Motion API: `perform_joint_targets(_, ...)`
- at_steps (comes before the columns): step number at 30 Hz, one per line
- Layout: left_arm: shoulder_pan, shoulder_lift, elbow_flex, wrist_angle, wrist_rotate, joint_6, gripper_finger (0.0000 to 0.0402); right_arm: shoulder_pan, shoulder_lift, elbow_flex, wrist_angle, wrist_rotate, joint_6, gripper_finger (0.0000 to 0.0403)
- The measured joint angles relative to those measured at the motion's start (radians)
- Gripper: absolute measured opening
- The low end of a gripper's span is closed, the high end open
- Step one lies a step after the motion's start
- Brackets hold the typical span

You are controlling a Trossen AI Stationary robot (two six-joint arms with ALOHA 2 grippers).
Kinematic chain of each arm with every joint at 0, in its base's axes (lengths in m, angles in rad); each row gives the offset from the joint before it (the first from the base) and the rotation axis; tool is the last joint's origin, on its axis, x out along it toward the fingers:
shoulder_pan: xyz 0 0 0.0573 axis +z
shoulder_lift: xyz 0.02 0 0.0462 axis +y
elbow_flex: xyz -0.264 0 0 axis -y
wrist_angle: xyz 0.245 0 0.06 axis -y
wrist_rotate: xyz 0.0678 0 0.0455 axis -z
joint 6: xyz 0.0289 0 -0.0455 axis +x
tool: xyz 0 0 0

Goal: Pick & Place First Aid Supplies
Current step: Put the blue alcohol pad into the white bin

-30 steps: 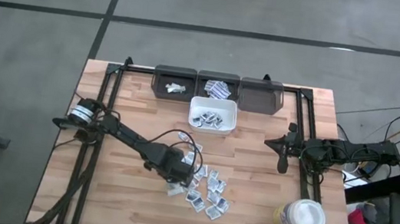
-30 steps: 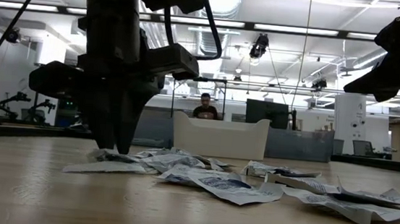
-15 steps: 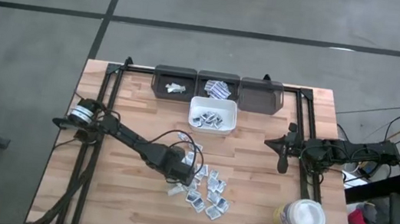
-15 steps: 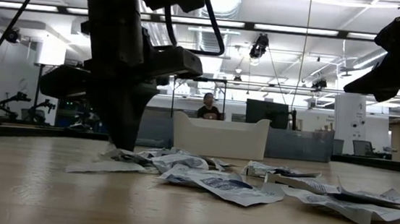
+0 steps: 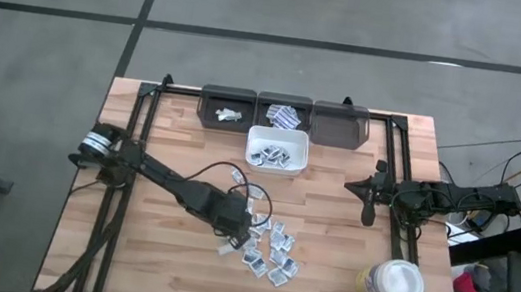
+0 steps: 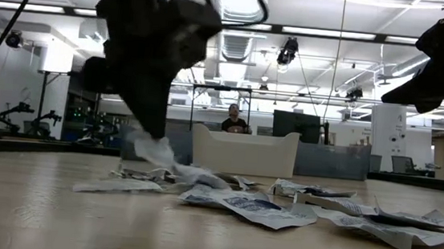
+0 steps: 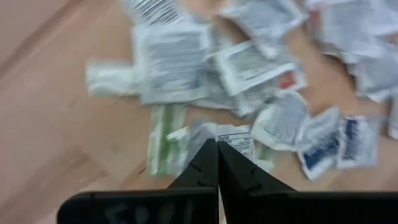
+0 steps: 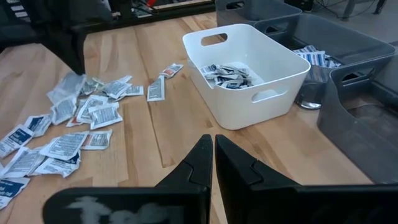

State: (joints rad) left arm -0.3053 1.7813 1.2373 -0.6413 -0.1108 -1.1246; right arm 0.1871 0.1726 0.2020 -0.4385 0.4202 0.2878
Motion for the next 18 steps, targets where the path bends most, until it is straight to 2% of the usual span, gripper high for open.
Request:
perform_joint_targets(4, -0.004, -0.024, 0.000, 0.042, -0.024, 0.097, 0.0000, 0.000, 0.000, 0.000, 0.000, 0.000, 0.000, 0.0018)
perform_joint_targets(12, -0.003, -0.071, 0.001, 0.044, -0.133, 0.097, 0.0000, 0.000, 0.000, 0.000, 0.000, 0.000, 0.000, 0.0018)
perform_joint_targets(15, 0.000, -0.099, 0.001, 0.044, -0.231, 0.060, 0.0000, 0.000, 0.000, 0.000, 0.000, 0.000, 0.000, 0.0018)
perform_joint_targets(18, 0.007, -0.128, 0.001, 0.068, -0.407, -0.022, 0.0000, 0.000, 0.000, 0.000, 0.000, 0.000, 0.000, 0.0018)
